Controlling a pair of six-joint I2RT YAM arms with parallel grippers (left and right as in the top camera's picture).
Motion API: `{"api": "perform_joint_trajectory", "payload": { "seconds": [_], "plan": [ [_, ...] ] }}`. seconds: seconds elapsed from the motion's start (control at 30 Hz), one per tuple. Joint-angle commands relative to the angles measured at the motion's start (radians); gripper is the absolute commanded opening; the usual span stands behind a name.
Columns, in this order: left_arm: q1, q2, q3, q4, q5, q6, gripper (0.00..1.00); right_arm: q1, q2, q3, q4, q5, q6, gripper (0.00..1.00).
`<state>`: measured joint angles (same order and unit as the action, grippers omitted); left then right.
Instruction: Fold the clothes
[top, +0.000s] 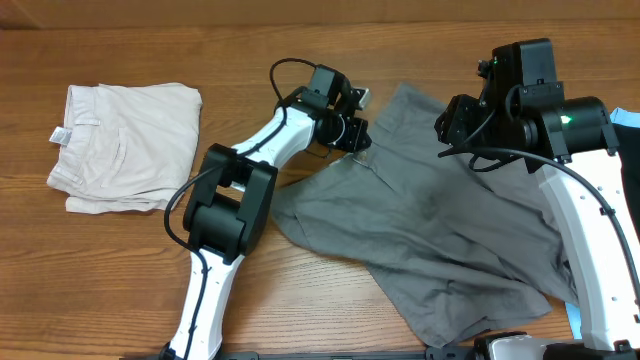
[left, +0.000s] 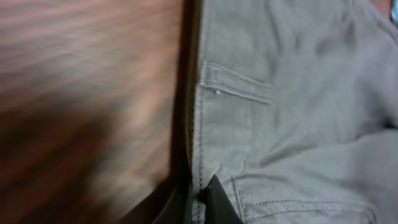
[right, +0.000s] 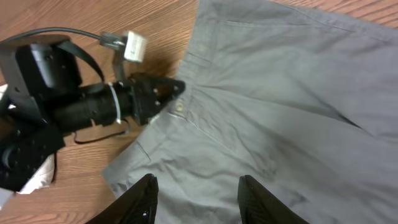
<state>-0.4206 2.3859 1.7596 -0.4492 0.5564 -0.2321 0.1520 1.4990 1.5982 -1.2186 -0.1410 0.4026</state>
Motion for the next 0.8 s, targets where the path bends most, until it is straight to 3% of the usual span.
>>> {"api": "perform_joint_trajectory", "payload": {
  "seconds": [0.0,0.1,0.37,0.57,0.77],
  "plan": [
    [0.138,0.041,0.044,-0.011,-0.141,-0.136,0.04,0.004,-0.005,0.006,0.001,0.010,-0.007,0.45],
    [0.257,0.041,0.086,-0.039,-0.127,-0.201,0.04,0.004,-0.005,0.005,-0.006,0.010,-0.007,0.46],
    [0.452,0.041,0.127,-0.068,-0.027,-0.197,0.04,0.004,-0.005,0.005,-0.010,0.026,-0.007,0.47],
    [0.465,0.039,0.137,-0.087,0.045,-0.115,0.04,0.005,-0.001,-0.036,-0.012,0.043,-0.006,0.52],
    [0.457,0.039,0.193,-0.147,0.039,-0.062,0.04,0.005,0.020,-0.255,0.011,0.041,0.049,0.49]
  ]
}}
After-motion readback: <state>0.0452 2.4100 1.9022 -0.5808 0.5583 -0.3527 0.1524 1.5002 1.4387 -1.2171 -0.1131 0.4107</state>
